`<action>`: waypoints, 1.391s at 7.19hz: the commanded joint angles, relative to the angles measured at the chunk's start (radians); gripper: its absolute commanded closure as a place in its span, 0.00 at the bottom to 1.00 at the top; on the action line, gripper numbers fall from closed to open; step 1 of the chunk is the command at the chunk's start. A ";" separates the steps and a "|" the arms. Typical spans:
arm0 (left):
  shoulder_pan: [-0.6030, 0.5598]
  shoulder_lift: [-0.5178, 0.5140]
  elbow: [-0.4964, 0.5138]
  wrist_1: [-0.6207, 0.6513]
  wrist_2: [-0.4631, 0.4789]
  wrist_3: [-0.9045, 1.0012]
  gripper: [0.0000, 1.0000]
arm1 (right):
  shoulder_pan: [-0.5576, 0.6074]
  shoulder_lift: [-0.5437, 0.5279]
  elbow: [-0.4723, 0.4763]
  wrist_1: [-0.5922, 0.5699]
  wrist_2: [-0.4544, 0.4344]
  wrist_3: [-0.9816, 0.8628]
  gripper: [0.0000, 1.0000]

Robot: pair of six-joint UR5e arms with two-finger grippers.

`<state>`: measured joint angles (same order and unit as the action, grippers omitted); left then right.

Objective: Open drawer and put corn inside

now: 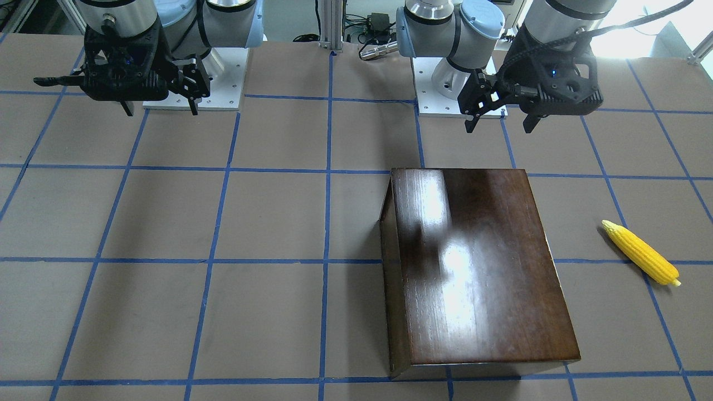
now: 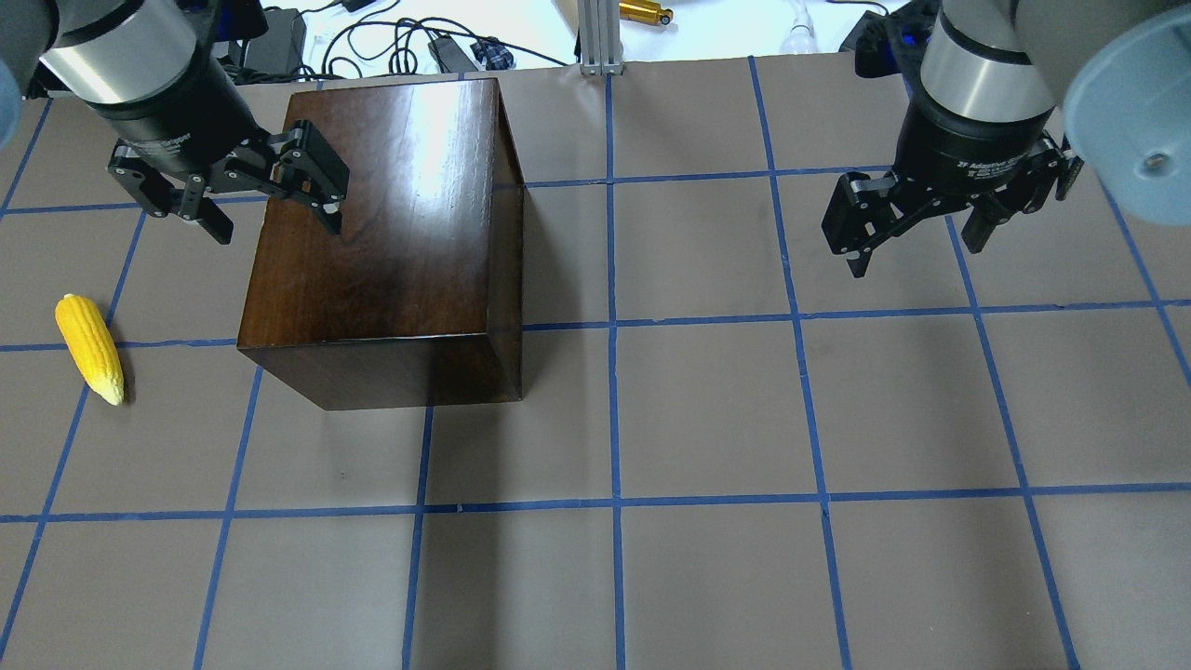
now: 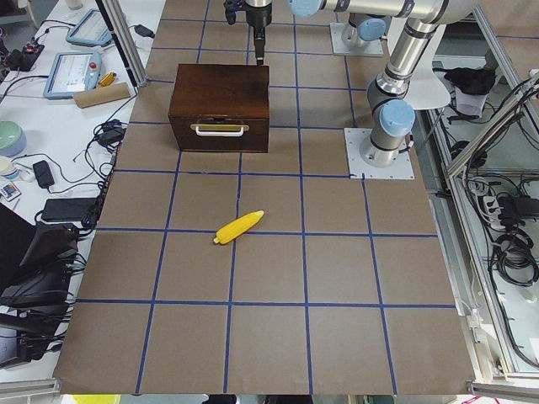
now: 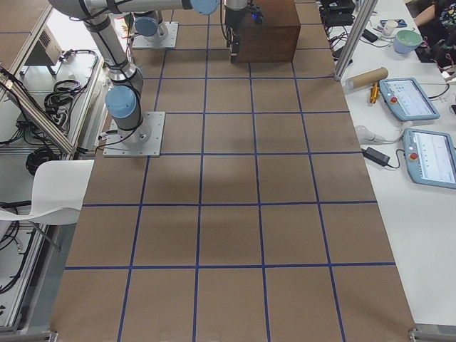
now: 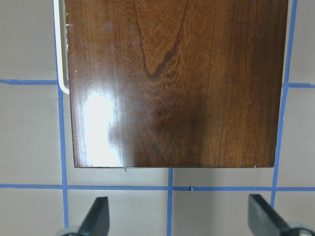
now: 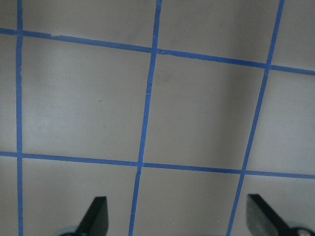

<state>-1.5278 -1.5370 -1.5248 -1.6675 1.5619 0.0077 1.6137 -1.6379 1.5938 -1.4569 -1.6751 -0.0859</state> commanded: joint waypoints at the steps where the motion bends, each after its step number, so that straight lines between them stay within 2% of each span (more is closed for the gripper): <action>1: 0.000 0.000 0.000 0.000 0.000 0.000 0.00 | 0.000 0.000 0.000 0.000 0.000 0.000 0.00; 5: 0.018 0.001 0.023 -0.003 0.003 0.006 0.00 | 0.000 0.001 0.000 0.001 0.000 0.000 0.00; 6: 0.061 -0.005 0.047 -0.021 0.007 0.017 0.00 | 0.000 0.001 0.000 0.001 0.000 0.000 0.00; 7: 0.137 -0.005 0.060 -0.058 0.015 0.106 0.00 | 0.000 0.001 0.000 0.000 0.000 0.000 0.00; 9: 0.320 -0.040 0.063 -0.052 0.015 0.199 0.00 | 0.000 0.000 0.000 0.001 0.000 0.000 0.00; 10: 0.368 -0.057 0.067 -0.043 0.020 0.284 0.00 | 0.000 0.000 0.000 0.000 0.000 0.000 0.00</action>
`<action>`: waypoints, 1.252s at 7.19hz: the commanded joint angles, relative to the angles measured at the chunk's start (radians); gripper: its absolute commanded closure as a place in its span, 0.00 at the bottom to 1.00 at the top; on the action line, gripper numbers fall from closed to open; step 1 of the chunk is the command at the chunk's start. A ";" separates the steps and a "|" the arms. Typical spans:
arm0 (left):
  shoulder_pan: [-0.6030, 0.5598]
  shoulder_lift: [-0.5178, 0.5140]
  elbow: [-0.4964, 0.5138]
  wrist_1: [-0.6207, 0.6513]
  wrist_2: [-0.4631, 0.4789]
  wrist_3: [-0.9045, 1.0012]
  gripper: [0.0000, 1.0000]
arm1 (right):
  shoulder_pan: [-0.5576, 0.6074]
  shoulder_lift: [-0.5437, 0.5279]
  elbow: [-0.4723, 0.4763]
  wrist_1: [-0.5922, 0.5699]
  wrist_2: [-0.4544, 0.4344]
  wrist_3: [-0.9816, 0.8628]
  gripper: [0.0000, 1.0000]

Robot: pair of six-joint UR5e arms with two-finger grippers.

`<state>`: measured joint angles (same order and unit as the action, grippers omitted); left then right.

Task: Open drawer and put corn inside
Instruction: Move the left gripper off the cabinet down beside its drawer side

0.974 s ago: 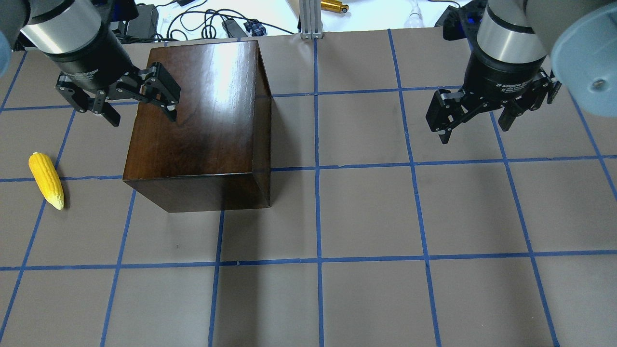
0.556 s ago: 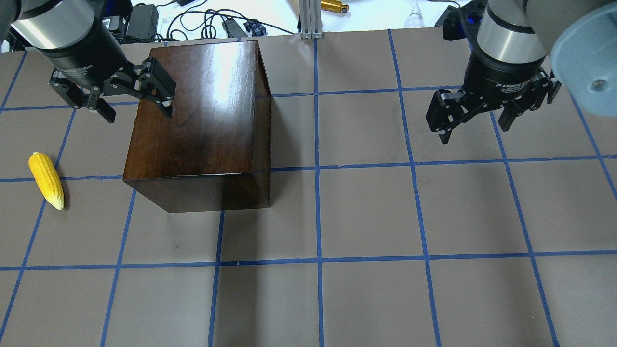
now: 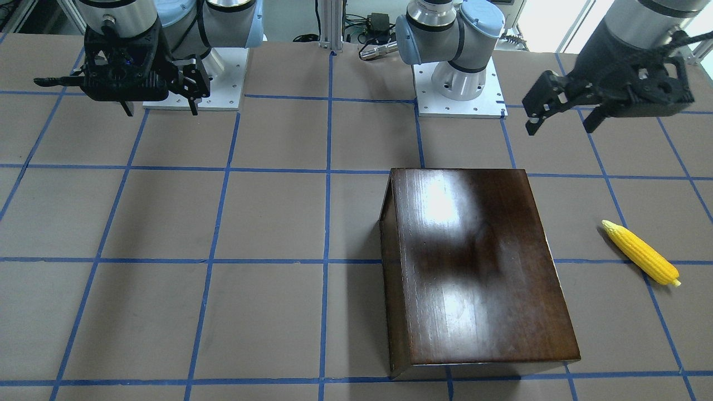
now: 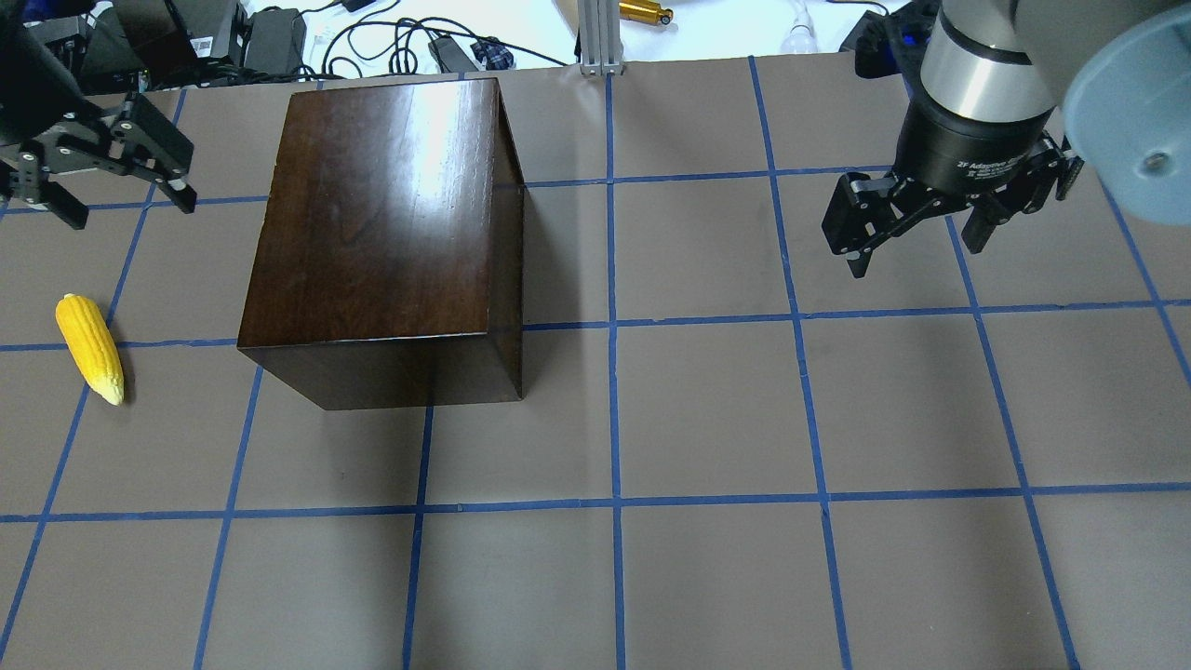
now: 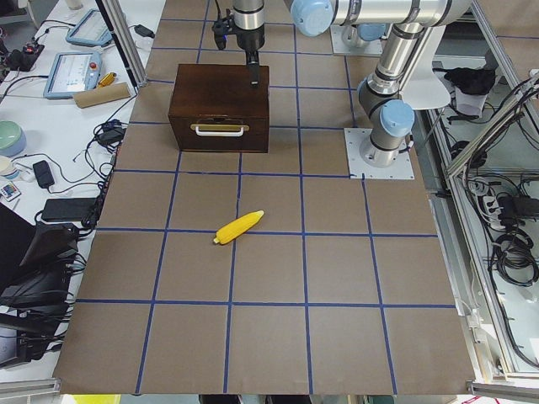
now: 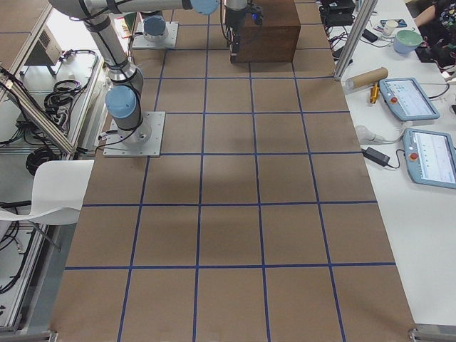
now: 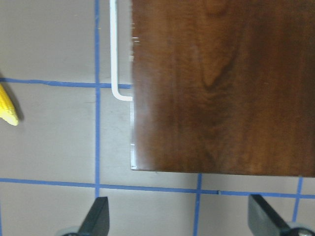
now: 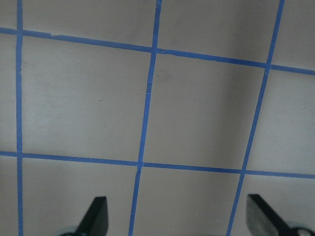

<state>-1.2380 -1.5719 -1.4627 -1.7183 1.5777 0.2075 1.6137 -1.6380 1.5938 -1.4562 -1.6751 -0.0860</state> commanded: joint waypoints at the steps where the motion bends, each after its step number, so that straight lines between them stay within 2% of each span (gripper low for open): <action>1: 0.125 -0.051 0.005 0.037 0.010 0.113 0.00 | 0.000 0.000 0.000 0.000 0.000 0.000 0.00; 3: 0.173 -0.134 0.005 0.097 0.010 0.160 0.00 | 0.000 0.000 0.000 0.000 0.000 0.000 0.00; 5: 0.175 -0.222 0.013 0.098 0.010 0.167 0.00 | 0.000 0.000 0.000 0.000 0.000 0.000 0.00; 9: 0.175 -0.371 0.004 0.227 0.010 0.162 0.00 | 0.000 0.000 0.000 0.000 0.000 0.000 0.00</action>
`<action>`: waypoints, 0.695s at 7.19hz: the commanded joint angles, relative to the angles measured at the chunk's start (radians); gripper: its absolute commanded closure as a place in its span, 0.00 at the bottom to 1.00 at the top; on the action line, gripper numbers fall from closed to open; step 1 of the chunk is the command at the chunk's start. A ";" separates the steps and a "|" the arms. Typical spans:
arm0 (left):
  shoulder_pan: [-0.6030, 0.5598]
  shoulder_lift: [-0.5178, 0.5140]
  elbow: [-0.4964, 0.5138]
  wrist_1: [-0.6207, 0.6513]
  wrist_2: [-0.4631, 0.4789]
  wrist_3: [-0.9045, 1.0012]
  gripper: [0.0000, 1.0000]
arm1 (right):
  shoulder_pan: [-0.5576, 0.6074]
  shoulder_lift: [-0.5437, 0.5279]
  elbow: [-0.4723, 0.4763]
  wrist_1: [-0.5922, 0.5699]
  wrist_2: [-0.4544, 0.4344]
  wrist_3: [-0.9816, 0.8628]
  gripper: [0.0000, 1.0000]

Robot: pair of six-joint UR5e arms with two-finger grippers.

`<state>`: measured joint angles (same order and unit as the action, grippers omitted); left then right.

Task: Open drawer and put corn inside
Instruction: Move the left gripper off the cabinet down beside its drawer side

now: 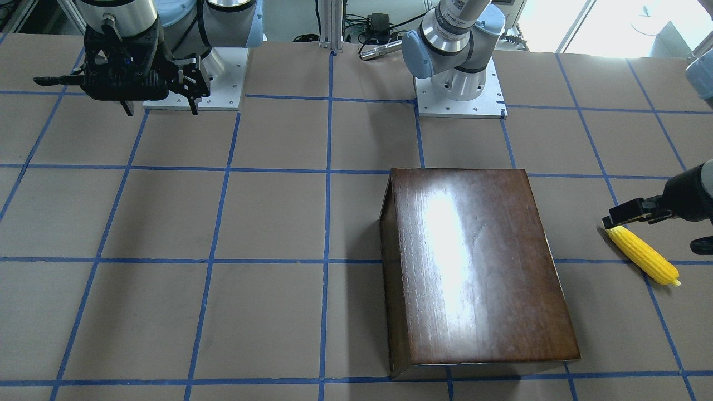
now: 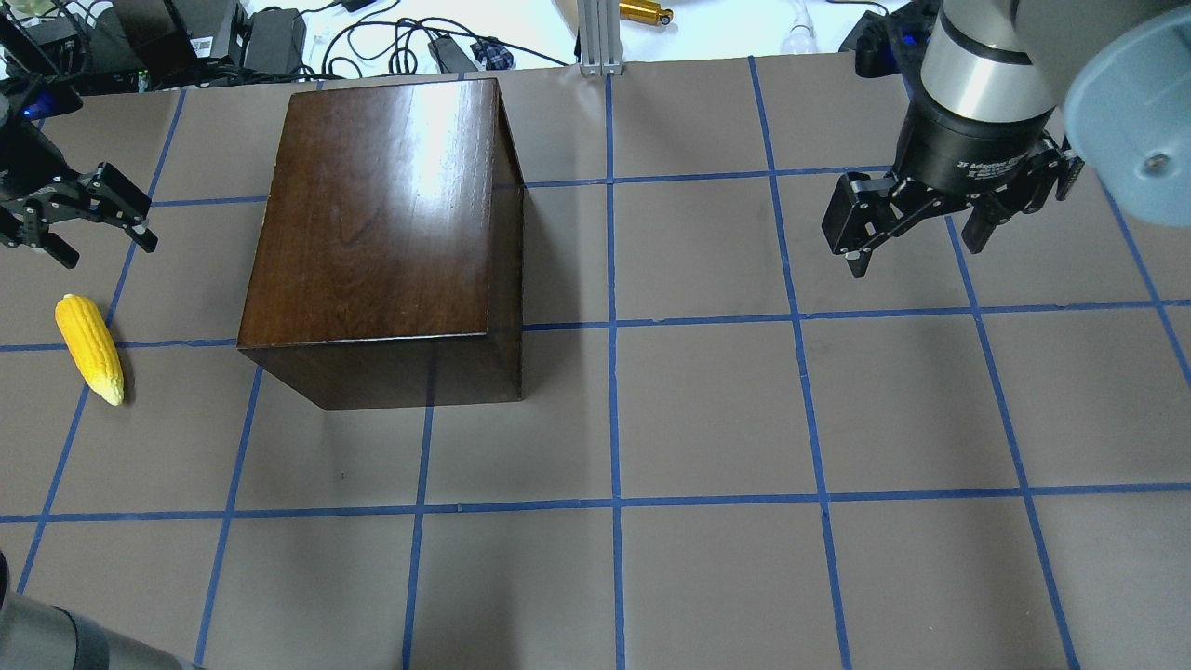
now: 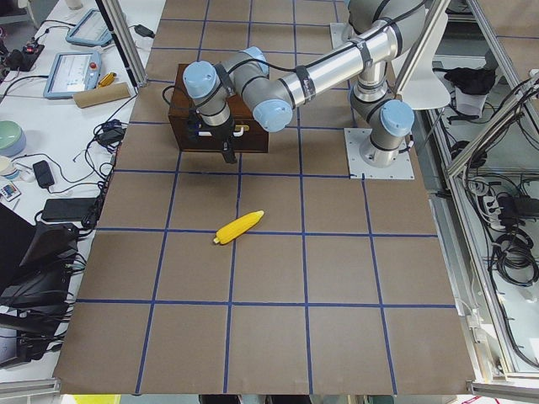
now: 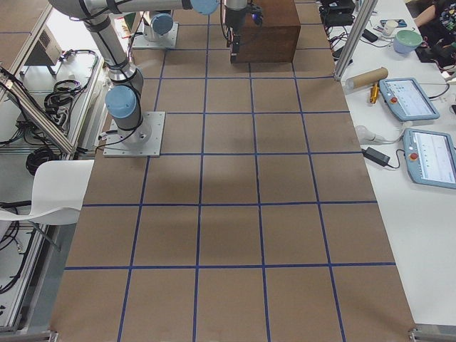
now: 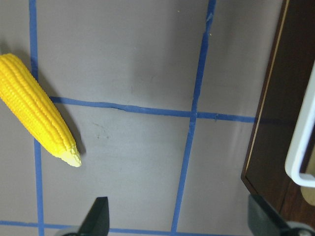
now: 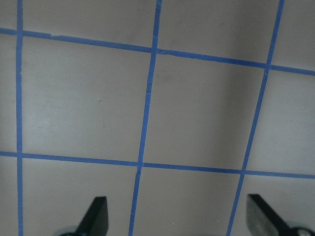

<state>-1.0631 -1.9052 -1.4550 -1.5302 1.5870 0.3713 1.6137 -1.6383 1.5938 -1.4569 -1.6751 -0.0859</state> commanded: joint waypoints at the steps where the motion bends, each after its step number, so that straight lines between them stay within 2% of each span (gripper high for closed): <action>1: 0.000 -0.066 -0.008 0.082 0.001 0.000 0.00 | 0.000 0.000 0.000 0.000 0.000 0.000 0.00; 3: 0.000 -0.080 -0.016 0.094 -0.024 -0.008 0.00 | 0.000 0.000 0.000 0.000 0.000 0.000 0.00; 4: 0.002 -0.089 -0.016 0.096 -0.144 -0.003 0.00 | 0.000 0.000 0.000 0.000 0.000 0.000 0.00; 5: 0.002 -0.091 -0.016 0.096 -0.206 -0.002 0.00 | 0.000 0.000 0.000 0.000 0.000 0.000 0.00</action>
<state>-1.0620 -1.9902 -1.4702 -1.4365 1.4689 0.3674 1.6137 -1.6383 1.5938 -1.4571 -1.6751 -0.0859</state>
